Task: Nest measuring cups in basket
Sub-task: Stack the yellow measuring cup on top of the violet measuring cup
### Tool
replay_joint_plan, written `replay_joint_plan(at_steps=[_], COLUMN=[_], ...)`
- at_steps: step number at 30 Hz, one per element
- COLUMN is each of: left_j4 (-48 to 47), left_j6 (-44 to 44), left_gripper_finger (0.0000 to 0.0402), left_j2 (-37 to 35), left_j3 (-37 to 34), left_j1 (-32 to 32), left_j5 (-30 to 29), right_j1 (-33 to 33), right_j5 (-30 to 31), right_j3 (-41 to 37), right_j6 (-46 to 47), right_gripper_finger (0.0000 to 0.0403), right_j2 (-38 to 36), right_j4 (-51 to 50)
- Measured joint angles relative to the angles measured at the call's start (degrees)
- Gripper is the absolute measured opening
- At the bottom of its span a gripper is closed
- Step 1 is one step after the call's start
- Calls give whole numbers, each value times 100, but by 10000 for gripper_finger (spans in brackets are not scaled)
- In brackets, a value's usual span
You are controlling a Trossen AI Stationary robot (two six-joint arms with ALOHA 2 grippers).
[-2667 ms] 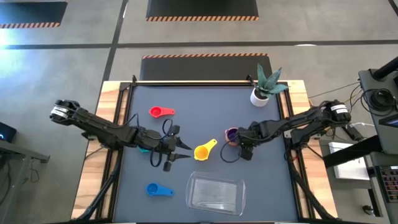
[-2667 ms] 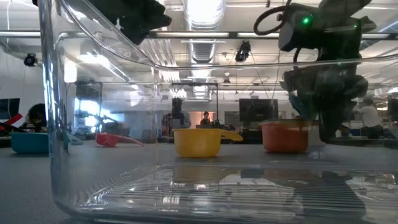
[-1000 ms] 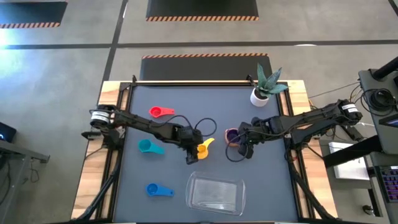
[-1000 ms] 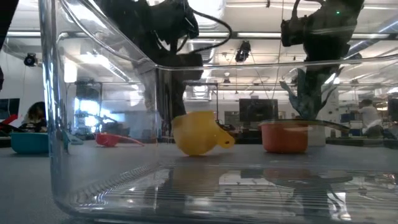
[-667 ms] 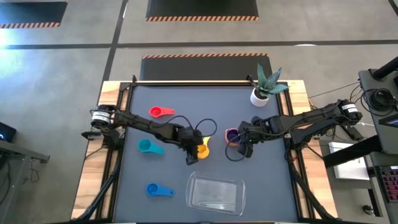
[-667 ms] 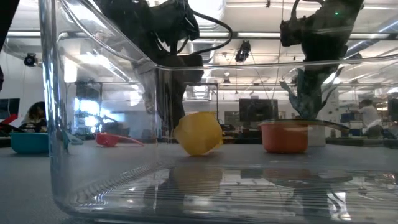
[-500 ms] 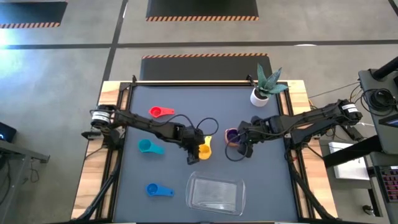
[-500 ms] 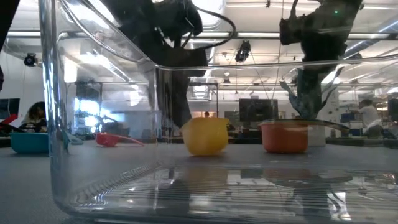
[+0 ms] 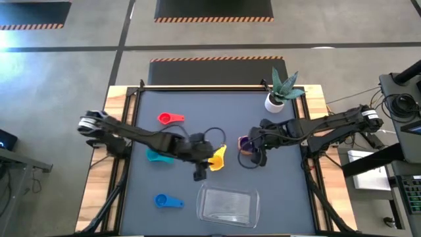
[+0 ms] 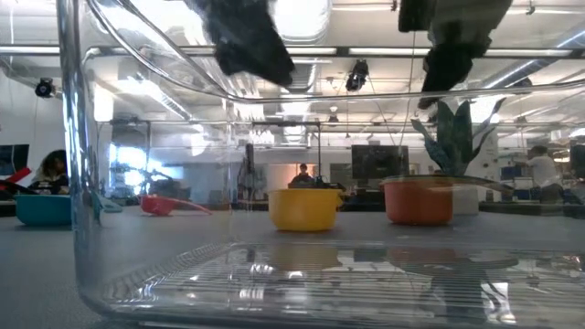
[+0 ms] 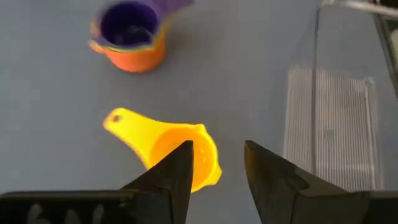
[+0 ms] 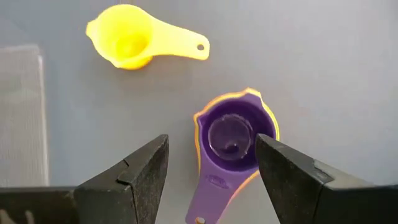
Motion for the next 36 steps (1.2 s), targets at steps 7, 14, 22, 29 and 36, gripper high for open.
replay_joint_plan(at_steps=[7,14,22,29,36], left_j4=[1622,5126,5983,5609,4063], left_j6=[-582,-610,-1390,-1558,-1301], left_gripper_finger=[126,126,126,126,126], left_j2=[-1577,-2379,-2245,-1730,-1018], left_j3=[-1721,-3917,-4817,-4442,-3287], left_j1=[-729,-1125,-863,-501,-68], left_j5=[-1222,-1510,-1577,-1539,-1247], right_j1=[0,-2,-2,-1,61], right_j5=[-40,-45,-191,-192,-211], right_j3=[127,127,128,129,134], right_j6=[-437,-1089,-1221,-1238,-1229], right_gripper_finger=[226,226,226,226,226], right_j2=[40,214,438,507,496], right_j4=[537,1088,1126,1155,1094])
